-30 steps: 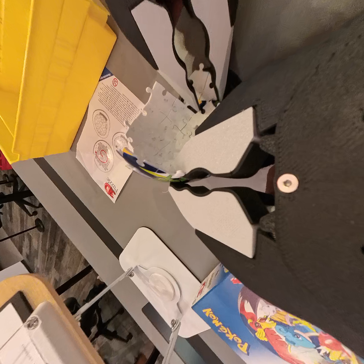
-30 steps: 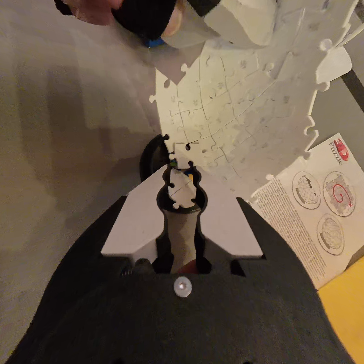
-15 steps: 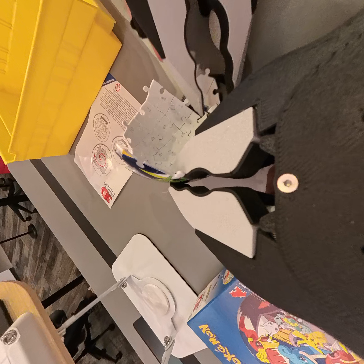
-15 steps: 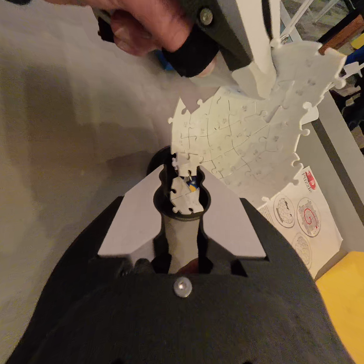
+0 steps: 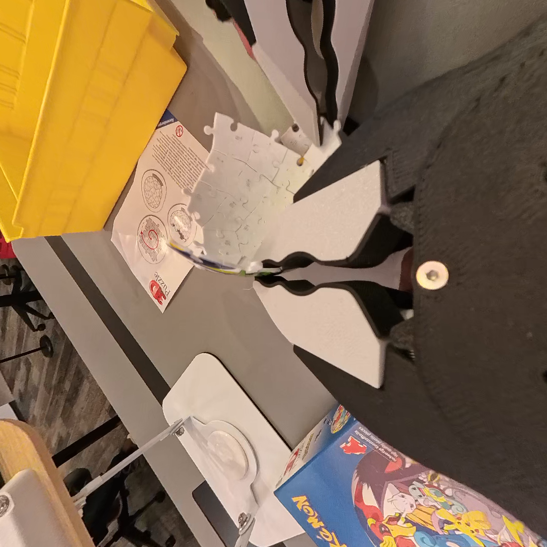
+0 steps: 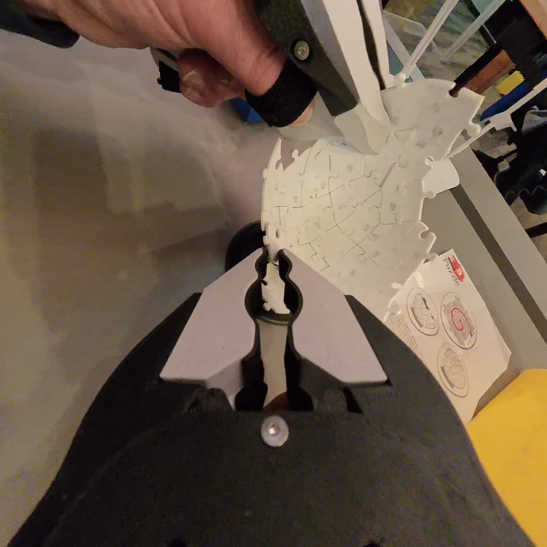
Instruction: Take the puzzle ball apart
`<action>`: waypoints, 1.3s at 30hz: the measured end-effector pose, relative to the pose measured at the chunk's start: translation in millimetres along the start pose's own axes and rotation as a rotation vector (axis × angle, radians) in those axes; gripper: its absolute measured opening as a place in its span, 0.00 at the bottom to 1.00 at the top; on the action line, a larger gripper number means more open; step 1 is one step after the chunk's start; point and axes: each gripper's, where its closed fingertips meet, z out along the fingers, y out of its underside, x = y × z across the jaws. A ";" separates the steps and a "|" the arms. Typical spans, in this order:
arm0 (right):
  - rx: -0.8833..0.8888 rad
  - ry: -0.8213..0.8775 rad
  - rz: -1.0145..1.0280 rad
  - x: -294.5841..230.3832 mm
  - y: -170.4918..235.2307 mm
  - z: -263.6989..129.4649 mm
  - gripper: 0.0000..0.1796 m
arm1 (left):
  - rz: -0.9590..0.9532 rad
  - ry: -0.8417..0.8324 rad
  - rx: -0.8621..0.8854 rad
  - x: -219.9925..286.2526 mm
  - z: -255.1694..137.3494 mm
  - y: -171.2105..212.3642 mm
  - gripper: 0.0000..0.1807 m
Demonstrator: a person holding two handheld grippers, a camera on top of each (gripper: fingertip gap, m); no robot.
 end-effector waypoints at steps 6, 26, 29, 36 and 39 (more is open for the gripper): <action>0.047 -0.036 0.076 -2.7 -2.9 -12.3 0.00 | -0.015 -0.006 0.015 -4.3 -0.3 -2.5 0.01; -0.078 0.493 0.197 152.5 53.3 -145.7 0.16 | -0.006 -0.078 0.051 -17.2 -4.9 -7.4 0.01; 0.047 0.145 0.096 77.6 9.6 -103.2 0.11 | -0.010 -0.083 0.052 -19.0 -5.1 -7.3 0.01; -0.139 -0.069 -0.182 0.9 31.9 -16.5 0.11 | -0.006 -0.071 0.043 -13.4 -5.5 -4.7 0.01; -0.130 -0.093 -0.218 -4.6 30.9 -10.4 0.07 | -0.008 -0.061 0.031 -10.1 -3.9 0.4 0.01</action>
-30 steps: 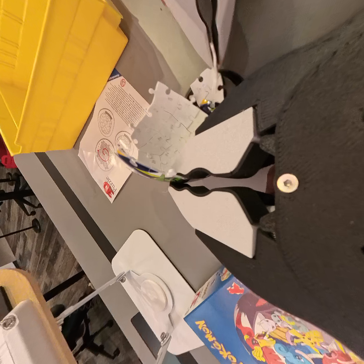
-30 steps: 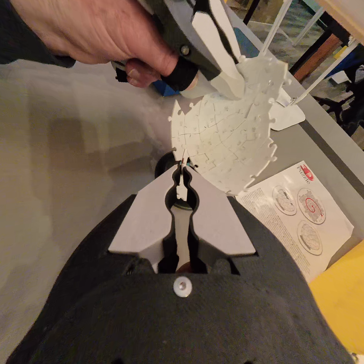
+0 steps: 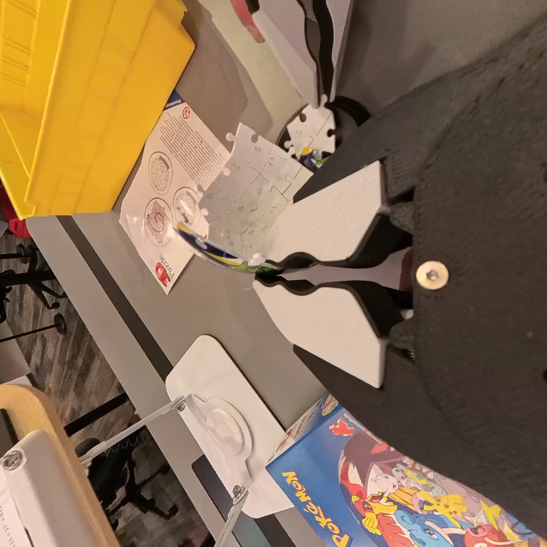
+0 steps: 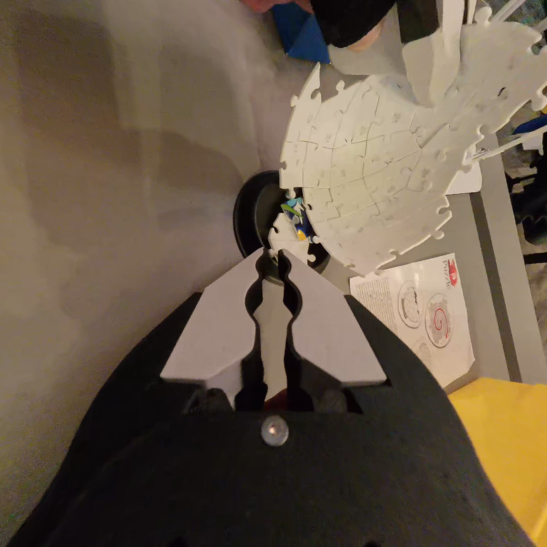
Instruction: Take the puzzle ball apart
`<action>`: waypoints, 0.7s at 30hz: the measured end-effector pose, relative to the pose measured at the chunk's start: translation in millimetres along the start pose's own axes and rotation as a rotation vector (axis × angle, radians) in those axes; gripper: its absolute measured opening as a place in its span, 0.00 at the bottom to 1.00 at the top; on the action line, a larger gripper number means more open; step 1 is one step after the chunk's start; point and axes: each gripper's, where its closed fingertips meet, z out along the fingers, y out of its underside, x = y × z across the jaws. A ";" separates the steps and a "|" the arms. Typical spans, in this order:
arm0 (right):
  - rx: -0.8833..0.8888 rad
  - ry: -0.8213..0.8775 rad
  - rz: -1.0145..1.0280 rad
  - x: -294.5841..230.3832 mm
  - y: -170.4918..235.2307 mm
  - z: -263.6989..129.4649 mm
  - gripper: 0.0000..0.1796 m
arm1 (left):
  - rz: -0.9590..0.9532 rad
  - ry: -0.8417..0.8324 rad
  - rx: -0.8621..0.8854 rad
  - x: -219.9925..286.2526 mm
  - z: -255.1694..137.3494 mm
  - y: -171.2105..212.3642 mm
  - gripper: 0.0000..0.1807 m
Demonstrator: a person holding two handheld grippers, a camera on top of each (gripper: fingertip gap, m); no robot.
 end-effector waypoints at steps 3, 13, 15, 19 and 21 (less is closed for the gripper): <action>0.020 0.006 -0.002 0.6 -3.7 -1.3 0.03 | -0.017 0.004 -0.004 0.1 2.9 3.3 0.01; 0.228 -0.060 0.314 12.5 -20.7 -35.7 0.00 | -0.020 0.024 -0.021 2.7 7.0 6.5 0.05; 0.251 -0.074 0.371 15.0 -20.4 -40.8 0.00 | -0.019 0.030 -0.029 3.4 7.3 8.1 0.07; 0.264 -0.072 0.417 20.9 -18.9 -47.5 0.00 | -0.010 0.040 -0.017 4.6 5.1 5.8 0.10; 0.296 -0.088 0.454 23.4 -22.5 -52.2 0.00 | -0.012 0.042 0.011 2.9 1.3 0.9 0.15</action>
